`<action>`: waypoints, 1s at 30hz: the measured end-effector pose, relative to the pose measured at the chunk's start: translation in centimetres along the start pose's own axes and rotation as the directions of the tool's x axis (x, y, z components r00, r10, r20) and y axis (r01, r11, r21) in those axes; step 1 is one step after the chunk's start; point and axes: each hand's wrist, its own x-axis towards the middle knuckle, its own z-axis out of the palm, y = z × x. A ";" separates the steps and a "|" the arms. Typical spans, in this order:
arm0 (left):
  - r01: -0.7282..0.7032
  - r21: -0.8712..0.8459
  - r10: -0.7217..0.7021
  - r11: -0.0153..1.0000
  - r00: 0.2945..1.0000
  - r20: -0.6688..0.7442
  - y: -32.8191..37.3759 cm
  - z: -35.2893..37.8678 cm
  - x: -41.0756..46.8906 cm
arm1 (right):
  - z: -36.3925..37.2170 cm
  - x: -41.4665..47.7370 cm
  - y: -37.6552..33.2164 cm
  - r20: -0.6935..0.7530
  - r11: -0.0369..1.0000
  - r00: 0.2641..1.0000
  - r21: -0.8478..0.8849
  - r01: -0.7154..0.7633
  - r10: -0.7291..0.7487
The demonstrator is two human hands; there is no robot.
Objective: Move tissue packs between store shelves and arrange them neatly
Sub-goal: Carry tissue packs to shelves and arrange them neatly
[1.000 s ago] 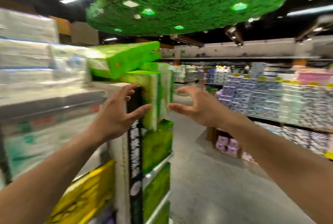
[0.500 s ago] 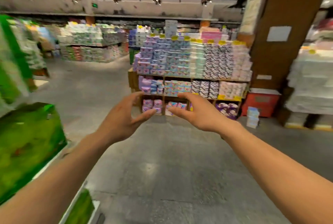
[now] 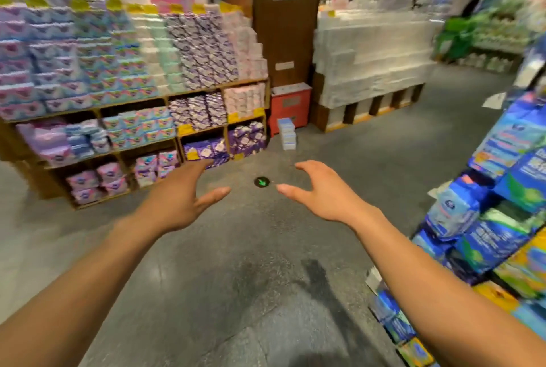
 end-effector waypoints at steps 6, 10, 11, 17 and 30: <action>-0.224 0.098 0.205 0.970 0.964 0.168 1.3 10.0 16.3 | 0.8 10.1 11.3 0.045 0.976 0.983 -0.135 -0.170 0.178; -0.245 0.176 0.189 0.954 0.941 0.281 2.2 16.5 26.8 | 1.2 19.2 18.7 0.124 0.958 0.961 -0.182 -0.222 0.247; -0.231 0.193 0.162 0.954 0.934 0.317 2.5 17.8 29.1 | 0.9 21.6 20.1 0.126 0.950 0.957 -0.210 -0.232 0.262; -0.147 0.200 0.050 0.969 0.905 0.422 2.9 24.4 41.9 | 0.0 35.1 27.0 0.194 0.934 0.943 -0.293 -0.206 0.269; -0.030 0.124 -0.031 0.992 0.886 0.463 -6.2 36.2 73.4 | 3.3 68.3 38.0 0.283 0.923 0.879 -0.156 -0.353 0.384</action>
